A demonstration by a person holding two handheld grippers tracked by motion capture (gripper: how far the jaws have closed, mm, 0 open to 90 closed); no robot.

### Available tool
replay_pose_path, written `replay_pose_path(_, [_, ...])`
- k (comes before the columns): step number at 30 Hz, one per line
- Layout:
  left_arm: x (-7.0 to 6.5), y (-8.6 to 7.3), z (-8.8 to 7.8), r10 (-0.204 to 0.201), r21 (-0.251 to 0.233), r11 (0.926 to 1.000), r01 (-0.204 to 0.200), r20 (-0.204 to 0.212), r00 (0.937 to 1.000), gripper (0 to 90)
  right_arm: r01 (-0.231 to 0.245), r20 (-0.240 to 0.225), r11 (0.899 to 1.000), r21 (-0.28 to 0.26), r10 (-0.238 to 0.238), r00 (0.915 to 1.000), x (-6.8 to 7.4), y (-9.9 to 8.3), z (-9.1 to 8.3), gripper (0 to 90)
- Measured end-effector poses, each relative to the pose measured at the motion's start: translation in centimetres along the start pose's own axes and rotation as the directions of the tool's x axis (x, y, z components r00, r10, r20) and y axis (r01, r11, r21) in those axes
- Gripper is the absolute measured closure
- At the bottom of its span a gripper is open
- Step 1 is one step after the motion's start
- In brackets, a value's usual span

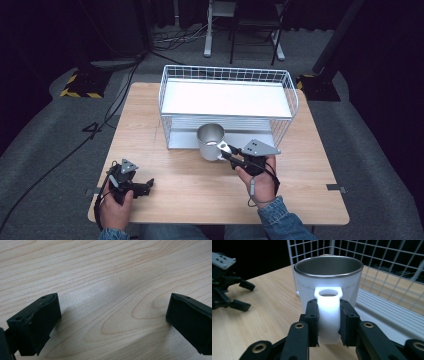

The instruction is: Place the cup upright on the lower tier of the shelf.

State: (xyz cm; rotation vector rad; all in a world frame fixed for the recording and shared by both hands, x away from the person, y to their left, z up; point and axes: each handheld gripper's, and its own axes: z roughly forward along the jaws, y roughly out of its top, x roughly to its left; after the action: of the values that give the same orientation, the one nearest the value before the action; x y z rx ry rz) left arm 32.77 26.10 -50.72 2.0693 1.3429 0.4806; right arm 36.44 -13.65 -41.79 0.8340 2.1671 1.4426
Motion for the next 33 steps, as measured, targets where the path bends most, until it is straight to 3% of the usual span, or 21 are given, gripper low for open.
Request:
replay_pose_path(11, [0.0,0.0,0.0,0.001,0.001,1.0000,-0.001,0.000,1.0000,0.1,-0.027,0.099,0.999,-0.027,0.029,0.9947,-3.4,0.6,-0.1,71.6])
replay_pose_path(19, [0.0,0.0,0.0,0.000,0.000,1.0000,0.000,0.000,1.0000,0.2,-0.048,0.177,0.998,-0.030,0.052,0.9829,-5.7,-0.1,0.0,71.6])
replay_pose_path(27, [0.0,0.0,0.0,0.000,0.000,1.0000,0.000,0.000,1.0000,0.1,-0.048,0.241,0.998,-0.036,0.055,0.9689,-7.2,-0.3,0.0,71.6])
replay_pose_path(33, [0.0,0.0,0.0,0.000,0.000,1.0000,0.000,0.000,1.0000,0.2,-0.045,0.259,0.998,-0.032,0.052,0.9644,-7.8,-0.6,0.2,71.6])
